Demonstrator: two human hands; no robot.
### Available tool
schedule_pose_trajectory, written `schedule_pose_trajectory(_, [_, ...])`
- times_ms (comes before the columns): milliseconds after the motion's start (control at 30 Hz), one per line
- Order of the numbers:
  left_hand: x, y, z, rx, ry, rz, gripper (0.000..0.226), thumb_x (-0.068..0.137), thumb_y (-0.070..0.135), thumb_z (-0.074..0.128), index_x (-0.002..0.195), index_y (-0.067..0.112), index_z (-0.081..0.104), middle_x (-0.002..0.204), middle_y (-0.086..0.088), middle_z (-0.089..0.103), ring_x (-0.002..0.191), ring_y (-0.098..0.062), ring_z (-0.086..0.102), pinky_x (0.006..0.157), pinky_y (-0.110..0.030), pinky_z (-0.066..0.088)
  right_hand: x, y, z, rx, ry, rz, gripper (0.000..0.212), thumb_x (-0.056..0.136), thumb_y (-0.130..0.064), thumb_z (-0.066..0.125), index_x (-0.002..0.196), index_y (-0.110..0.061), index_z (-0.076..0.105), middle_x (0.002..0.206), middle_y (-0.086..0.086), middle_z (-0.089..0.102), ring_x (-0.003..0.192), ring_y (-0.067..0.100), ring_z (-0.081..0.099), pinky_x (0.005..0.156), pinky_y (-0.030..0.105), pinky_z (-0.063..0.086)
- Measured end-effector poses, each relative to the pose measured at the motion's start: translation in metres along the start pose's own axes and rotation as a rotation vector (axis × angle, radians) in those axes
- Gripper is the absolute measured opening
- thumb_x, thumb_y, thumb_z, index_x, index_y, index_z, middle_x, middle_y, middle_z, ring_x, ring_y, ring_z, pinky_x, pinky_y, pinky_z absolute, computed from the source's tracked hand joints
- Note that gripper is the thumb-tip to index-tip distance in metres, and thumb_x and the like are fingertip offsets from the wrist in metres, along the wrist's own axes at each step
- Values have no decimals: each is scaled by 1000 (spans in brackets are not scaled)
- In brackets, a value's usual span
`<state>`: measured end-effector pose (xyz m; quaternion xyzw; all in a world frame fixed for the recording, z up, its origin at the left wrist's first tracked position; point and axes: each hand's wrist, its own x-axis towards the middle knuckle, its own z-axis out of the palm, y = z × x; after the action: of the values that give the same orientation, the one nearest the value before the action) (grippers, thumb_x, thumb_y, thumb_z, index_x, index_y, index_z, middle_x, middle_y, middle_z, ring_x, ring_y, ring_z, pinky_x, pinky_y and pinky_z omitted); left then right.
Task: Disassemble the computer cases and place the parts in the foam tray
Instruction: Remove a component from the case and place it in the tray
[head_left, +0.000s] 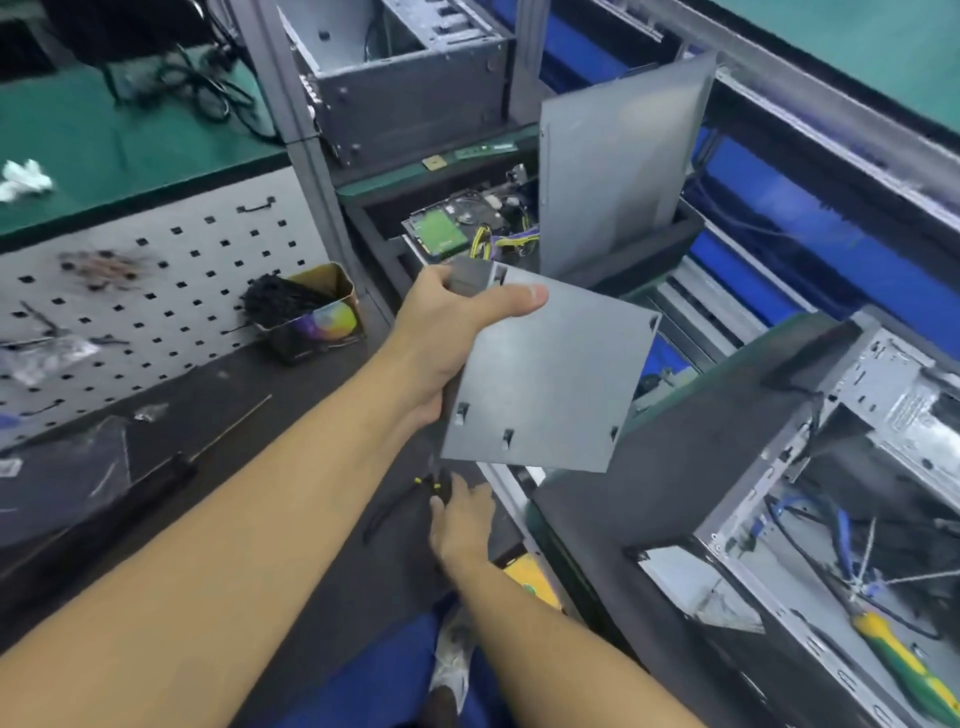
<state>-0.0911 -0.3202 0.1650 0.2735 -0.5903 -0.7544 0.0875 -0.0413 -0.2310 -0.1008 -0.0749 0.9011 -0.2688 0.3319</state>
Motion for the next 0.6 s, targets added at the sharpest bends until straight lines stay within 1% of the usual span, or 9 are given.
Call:
schedule_pose_trajectory(67, [1, 0, -2, 26, 4, 0, 74, 44, 37, 92, 106, 18, 56, 91, -1, 72, 73, -16, 73, 59, -32, 56, 3, 6, -6, -92, -29, -63, 54, 103, -23, 49, 154, -17, 31, 143, 16, 36, 129, 33, 43, 109, 38, 38])
schedule_pose_trajectory(133, [2, 0, -3, 26, 1, 9, 68, 48, 34, 92, 104, 18, 55, 86, 3, 71, 69, -13, 72, 55, -29, 55, 5, 10, -13, -88, -91, -80, 56, 102, -21, 51, 154, -15, 30, 146, 15, 37, 131, 32, 46, 107, 35, 38])
schedule_pose_trajectory(200, [4, 1, -3, 22, -1, 18, 68, 50, 31, 92, 105, 17, 54, 82, 4, 72, 68, -13, 72, 54, -29, 55, 4, 13, -24, -58, -98, -82, 49, 101, -23, 52, 147, -10, 39, 143, 13, 46, 129, 30, 49, 103, 33, 39])
schedule_pose_trajectory(267, [5, 2, -2, 18, -12, 3, 76, 44, 35, 92, 108, 16, 54, 88, 1, 72, 71, -16, 72, 58, -33, 57, -3, 10, -43, 19, -104, -103, 36, 100, -20, 50, 135, -9, 52, 135, 11, 57, 124, 28, 54, 100, 30, 40])
schedule_pose_trajectory(333, [3, 6, 2, 21, -47, -20, 80, 45, 34, 92, 113, 14, 54, 95, -5, 72, 73, -19, 72, 64, -38, 59, -17, 4, -69, 112, -145, -139, 30, 97, -14, 48, 122, -13, 64, 125, 6, 66, 116, 22, 59, 98, 27, 43])
schedule_pose_trajectory(400, [1, 12, 11, 8, -119, -41, 75, 55, 30, 88, 118, 9, 55, 96, -9, 72, 74, -23, 71, 65, -39, 59, -35, 0, -102, 212, -217, -174, 26, 94, -9, 49, 110, -15, 68, 102, 0, 72, 92, 13, 66, 88, 29, 50])
schedule_pose_trajectory(467, [-4, 22, 28, 8, -212, -41, 66, 58, 29, 84, 116, 10, 58, 89, -8, 73, 71, -23, 70, 60, -36, 58, -57, -1, -138, 300, -374, -185, 21, 96, -6, 48, 107, -15, 64, 80, -2, 67, 66, 10, 63, 69, 29, 55])
schedule_pose_trajectory(567, [-16, 36, 66, -12, -350, 36, 53, 55, 29, 85, 103, 16, 68, 91, -8, 74, 72, -24, 71, 64, -37, 59, -94, 9, -201, 208, -635, -205, 23, 104, -4, 42, 122, 5, 54, 82, 6, 59, 61, 16, 62, 53, 23, 56])
schedule_pose_trajectory(600, [-22, 40, 82, -12, -384, 85, 59, 52, 30, 86, 106, 14, 67, 96, -9, 73, 76, -25, 70, 68, -39, 60, -109, 15, -224, 178, -680, -203, 26, 105, -3, 40, 125, 9, 51, 82, 8, 58, 61, 18, 62, 51, 24, 56])
